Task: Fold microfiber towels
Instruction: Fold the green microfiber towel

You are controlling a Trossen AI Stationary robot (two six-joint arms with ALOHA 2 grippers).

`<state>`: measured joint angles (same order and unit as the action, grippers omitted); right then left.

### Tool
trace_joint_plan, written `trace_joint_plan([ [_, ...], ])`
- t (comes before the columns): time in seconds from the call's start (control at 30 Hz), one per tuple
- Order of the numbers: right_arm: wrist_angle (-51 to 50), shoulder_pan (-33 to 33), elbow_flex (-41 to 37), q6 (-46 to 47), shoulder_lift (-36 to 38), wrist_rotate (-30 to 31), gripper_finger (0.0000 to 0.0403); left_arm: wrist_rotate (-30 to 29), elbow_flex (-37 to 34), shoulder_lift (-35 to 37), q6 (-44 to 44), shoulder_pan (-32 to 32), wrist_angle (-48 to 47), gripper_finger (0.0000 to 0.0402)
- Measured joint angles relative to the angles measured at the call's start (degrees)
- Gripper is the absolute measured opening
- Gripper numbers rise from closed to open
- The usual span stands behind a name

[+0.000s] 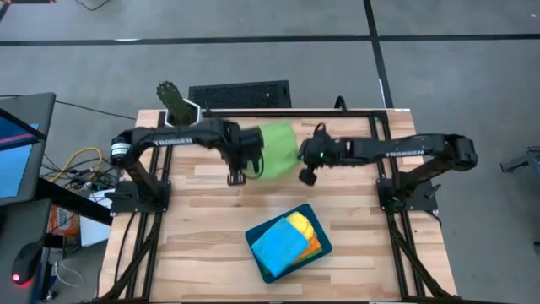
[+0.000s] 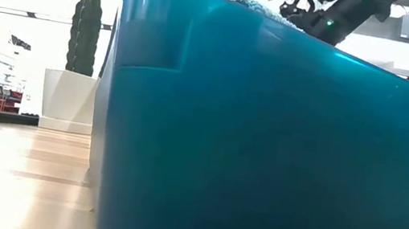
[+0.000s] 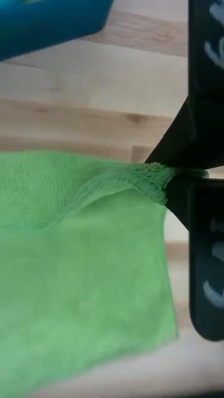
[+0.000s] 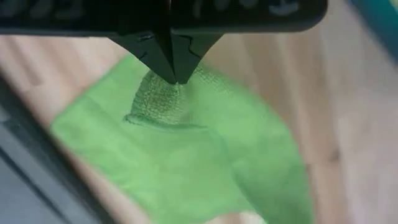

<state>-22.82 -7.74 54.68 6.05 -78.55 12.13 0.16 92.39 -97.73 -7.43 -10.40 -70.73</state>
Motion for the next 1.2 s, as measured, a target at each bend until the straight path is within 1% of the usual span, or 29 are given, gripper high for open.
trace_joint_plan([
  [0.1, 0.11, 2.53, -1.0, 0.19, -1.71, -0.16, 0.001, -0.37, -5.96, 0.0, 2.01, 2.57, 4.51, 0.0],
  [0.2, -0.45, 3.69, -2.05, 1.19, -3.64, -0.07, 0.0038, -0.91, -10.98, 0.0, 3.91, 4.21, 7.76, 0.0],
  [0.27, 0.29, 4.28, -2.22, 1.63, -4.94, -0.18, 0.0054, -0.94, -13.51, 0.0, 5.56, 4.98, 9.29, 0.0],
  [0.37, -0.25, 4.83, -2.57, 1.58, -6.16, -0.28, 0.0067, -0.96, -16.61, 0.0, 7.53, 5.9, 11.57, 0.0],
  [0.43, -1.88, 4.42, -2.52, 1.54, -6.57, -1.8, 0.0076, -0.94, -17.87, 0.0, 8.47, 6.36, 12.22, 0.0],
  [0.5, -3.66, 3.45, -2.52, 0.97, -6.64, -5.4, 0.0091, -0.96, -18.86, 0.0, 9.42, 6.68, 13.2, 0.0],
  [0.57, -4.37, 2.21, -2.52, -0.32, -6.64, -9.97, 0.0112, -0.94, -19.43, 0.0, 10.24, 6.88, 13.76, 0.0],
  [0.63, -3.8, 0.73, -2.52, -2.02, -6.64, -13.22, 0.0141, -0.98, -19.53, 0.0, 10.8, 7.02, 14.93, 0.0],
  [0.8, -0.53, -5.46, -2.52, -7.3, -8.93, -14.23, 0.0225, -0.99, -19.53, 0.0, 12.37, 7.06, 18.13, 0.0],
  [0.87, 0.34, -8.24, -2.5, -9.39, -10.64, -15.78, 0.0248, -0.98, -19.53, 0.0, 13.03, 7.06, 18.35, 0.0],
  [0.97, 0.75, -11.44, -2.52, -12.66, -14.12, -20.62, 0.0257, -1.01, -19.53, 0.0, 13.12, 7.06, 19.13, 0.0],
  [1.07, 2.15, -12.3, -2.54, -15.12, -18.13, -25.41, 0.0252, -1.0, -19.53, 0.02, 13.29, 7.06, 19.77, 0.0],
  [1.2, 4.99, -12.14, -2.49, -16.98, -22.4, -25.72, 0.0241, -1.01, -19.53, 0.0, 13.56, 7.06, 19.75, 0.0],
])
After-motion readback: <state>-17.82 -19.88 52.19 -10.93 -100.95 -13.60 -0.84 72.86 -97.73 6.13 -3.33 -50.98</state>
